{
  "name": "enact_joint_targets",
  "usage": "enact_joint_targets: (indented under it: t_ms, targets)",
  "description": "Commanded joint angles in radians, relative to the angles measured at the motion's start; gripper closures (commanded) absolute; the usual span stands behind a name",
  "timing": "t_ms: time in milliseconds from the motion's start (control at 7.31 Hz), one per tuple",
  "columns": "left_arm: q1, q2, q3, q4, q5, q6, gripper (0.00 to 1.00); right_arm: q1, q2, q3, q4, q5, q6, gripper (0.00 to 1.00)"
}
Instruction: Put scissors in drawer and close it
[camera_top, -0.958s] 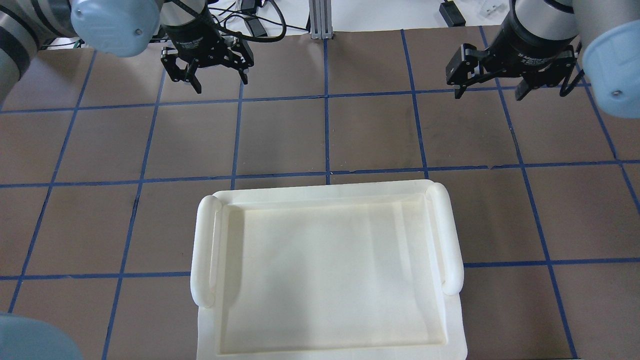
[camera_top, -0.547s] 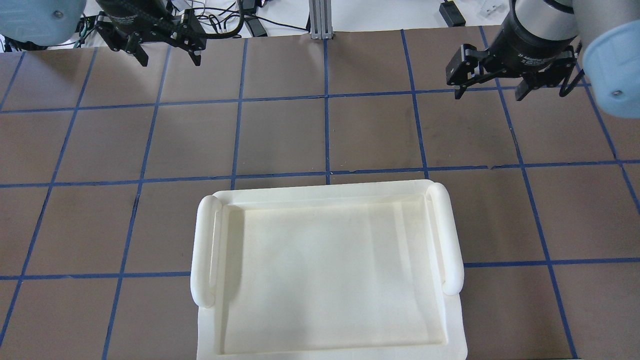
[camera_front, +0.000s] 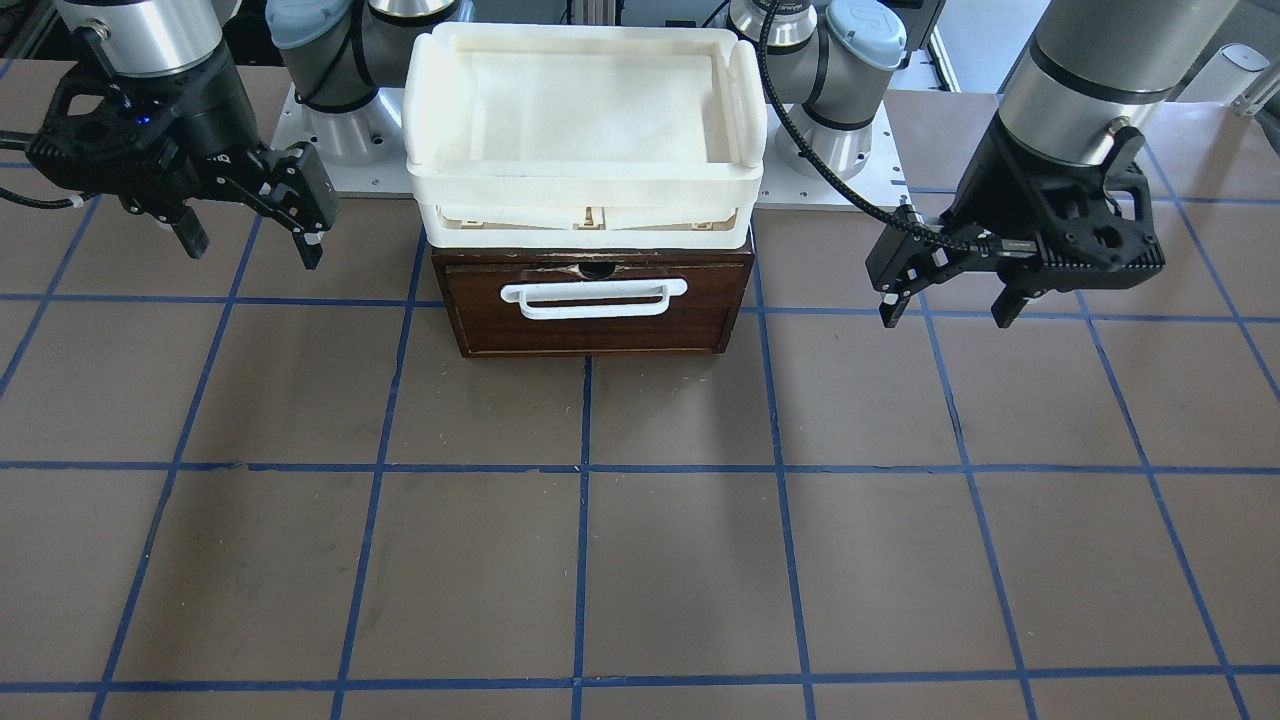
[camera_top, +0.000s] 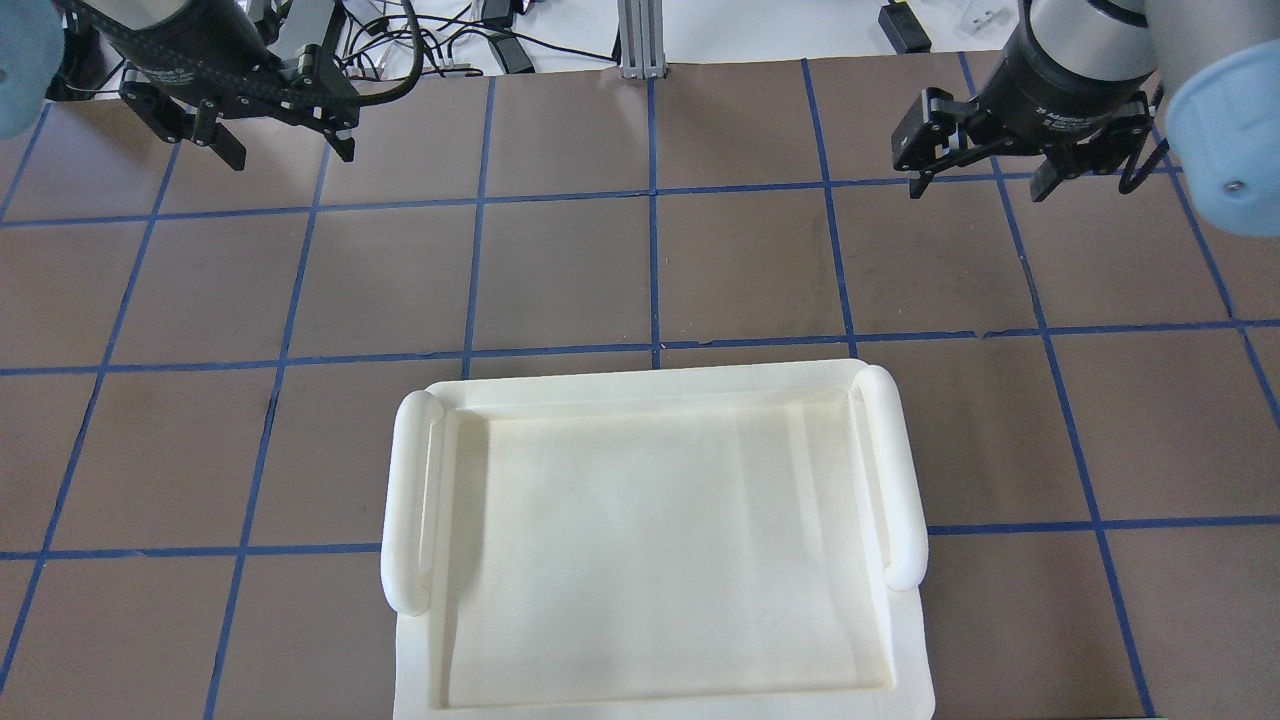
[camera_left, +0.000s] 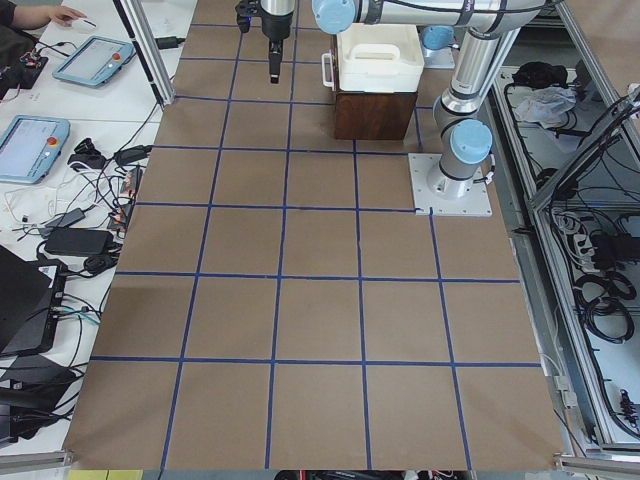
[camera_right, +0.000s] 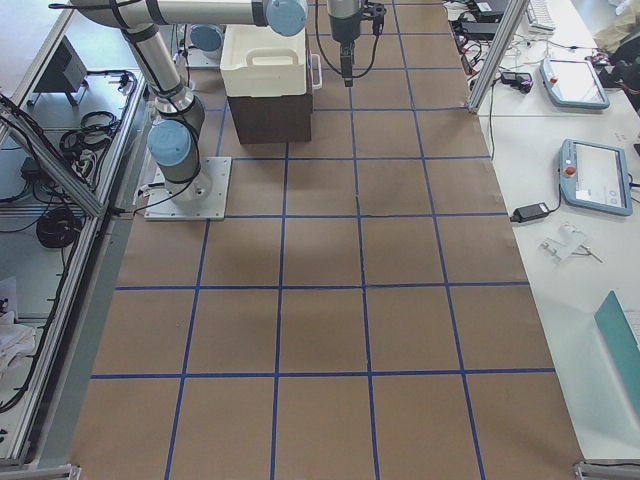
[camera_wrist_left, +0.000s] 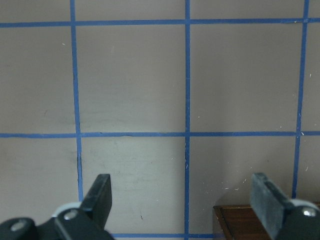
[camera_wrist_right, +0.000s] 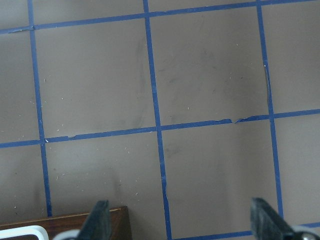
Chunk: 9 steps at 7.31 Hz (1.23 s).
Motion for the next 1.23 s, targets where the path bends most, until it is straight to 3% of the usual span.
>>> enact_joint_targets:
  t_ms: [0,1095]
  targets:
    - [0.002,0.013,-0.04,0.02,-0.013,-0.016,0.0,0.0,0.0,0.0,0.0,0.0,0.001,0.0]
    - [0.002,0.013,-0.088,0.063,-0.008,-0.015,0.0,0.0,0.0,0.0,0.002,0.0,0.0,0.0]
